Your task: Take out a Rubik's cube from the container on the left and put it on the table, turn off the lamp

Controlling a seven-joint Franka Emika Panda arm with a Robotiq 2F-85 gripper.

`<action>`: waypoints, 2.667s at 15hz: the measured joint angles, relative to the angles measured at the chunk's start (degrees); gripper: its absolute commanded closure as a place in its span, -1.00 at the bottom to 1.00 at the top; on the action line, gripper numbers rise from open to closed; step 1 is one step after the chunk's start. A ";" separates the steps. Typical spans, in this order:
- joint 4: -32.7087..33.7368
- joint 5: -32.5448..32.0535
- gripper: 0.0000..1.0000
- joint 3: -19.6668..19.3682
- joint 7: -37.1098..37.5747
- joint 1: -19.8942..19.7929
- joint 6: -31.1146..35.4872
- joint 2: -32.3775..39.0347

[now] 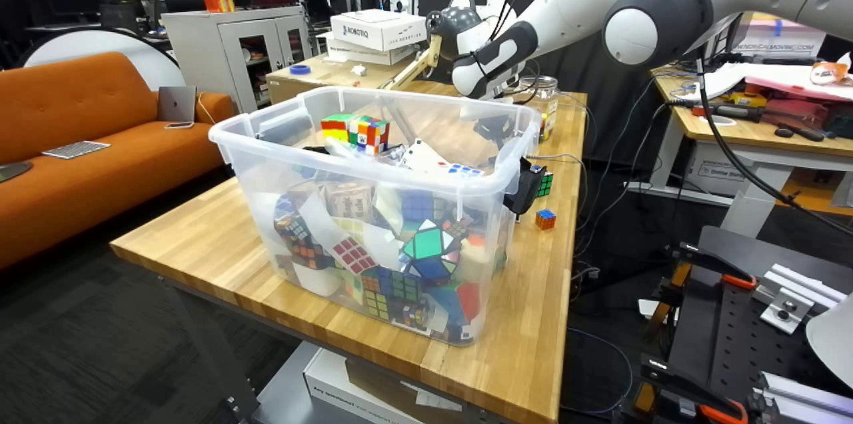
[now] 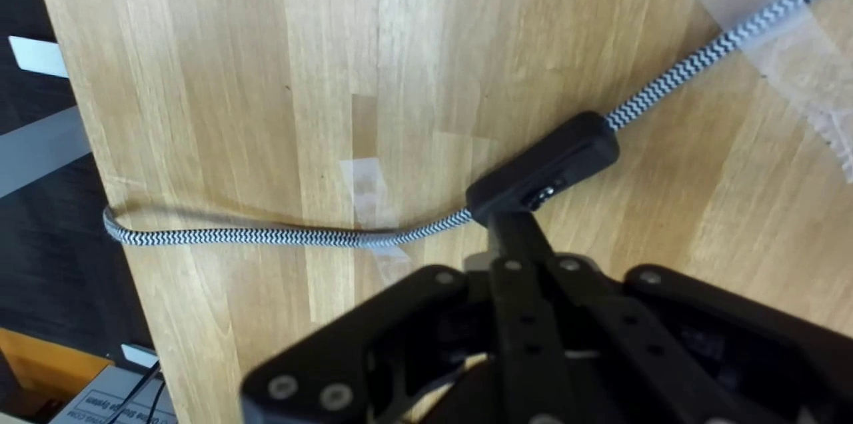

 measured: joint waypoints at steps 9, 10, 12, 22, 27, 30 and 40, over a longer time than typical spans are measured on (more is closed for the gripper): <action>6.30 0.00 1.00 0.05 -0.01 -0.78 -3.38 3.60; 6.82 0.00 1.00 0.05 -0.01 -0.97 -3.55 3.77; 7.64 0.00 1.00 0.05 -0.03 -1.29 -4.13 4.04; 8.76 0.00 1.00 0.44 -0.15 -1.36 -5.49 4.31; 9.44 0.00 1.00 0.78 -0.32 -1.30 -6.27 4.96; 10.25 -0.01 1.00 0.79 -0.32 -1.33 -7.21 5.99; 13.45 -0.02 1.00 0.78 -0.32 -1.40 -8.48 6.96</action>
